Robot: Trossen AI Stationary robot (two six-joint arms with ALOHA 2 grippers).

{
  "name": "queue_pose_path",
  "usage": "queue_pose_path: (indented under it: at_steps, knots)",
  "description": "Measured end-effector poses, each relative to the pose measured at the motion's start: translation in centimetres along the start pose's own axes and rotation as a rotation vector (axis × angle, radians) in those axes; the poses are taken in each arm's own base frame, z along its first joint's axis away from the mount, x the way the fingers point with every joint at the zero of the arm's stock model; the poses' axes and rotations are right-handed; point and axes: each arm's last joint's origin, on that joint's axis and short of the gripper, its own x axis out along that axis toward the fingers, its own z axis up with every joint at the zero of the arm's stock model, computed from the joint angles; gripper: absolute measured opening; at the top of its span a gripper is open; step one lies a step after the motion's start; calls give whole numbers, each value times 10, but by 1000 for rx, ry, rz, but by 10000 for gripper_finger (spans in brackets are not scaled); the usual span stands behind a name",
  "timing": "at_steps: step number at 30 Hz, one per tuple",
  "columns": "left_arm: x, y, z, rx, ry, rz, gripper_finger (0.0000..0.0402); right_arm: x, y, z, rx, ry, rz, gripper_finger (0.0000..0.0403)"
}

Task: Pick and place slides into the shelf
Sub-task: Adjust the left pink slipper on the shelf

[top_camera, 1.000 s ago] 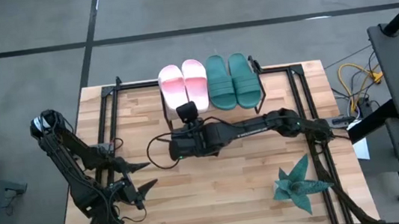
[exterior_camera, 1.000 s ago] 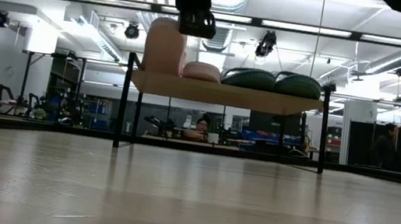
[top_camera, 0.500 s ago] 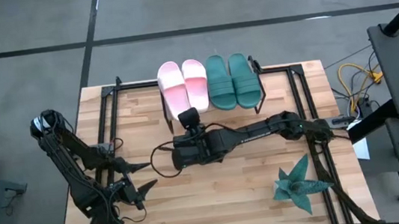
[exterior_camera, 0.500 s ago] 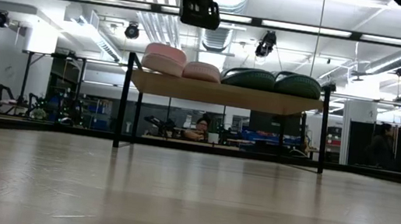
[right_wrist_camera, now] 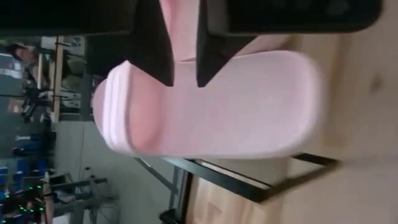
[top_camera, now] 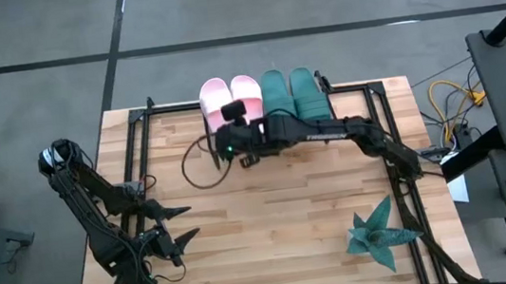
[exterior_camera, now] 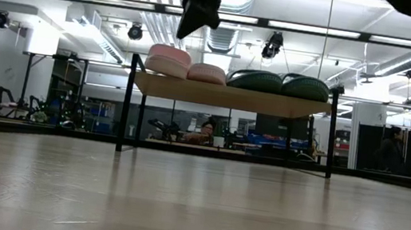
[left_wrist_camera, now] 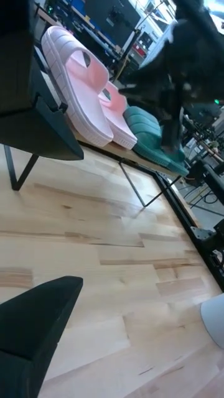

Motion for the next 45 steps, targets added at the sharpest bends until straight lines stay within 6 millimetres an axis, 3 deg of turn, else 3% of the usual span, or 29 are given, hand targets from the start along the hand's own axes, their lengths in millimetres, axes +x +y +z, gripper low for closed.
queue_pose_path:
  at_steps: [6, 11, 16, 24, 30, 38, 45]
  knots:
    - [0, 0, 0, 0, 2, -2, 303, 5, -8, 2, 14, -34, -38, 135]
    - [0, 0, 0, -1, 2, -2, 303, 8, -16, 9, -83, -102, -110, 190]
    - [0, 0, 0, -3, 1, -3, 303, 19, -24, 5, -164, -102, -140, 202]
    - [0, 0, 0, -8, 1, -4, 303, 51, -36, -12, -170, -31, -141, 203]
    - [0, -1, 0, -9, 1, -5, 303, 65, -45, -14, -169, -39, -186, 170]
    - [0, -1, 0, -9, 5, -9, 303, 69, -44, -17, -172, -21, -182, 22]
    - [0, -1, 0, -10, 5, -10, 303, 68, -46, -16, -157, 19, -239, 10]
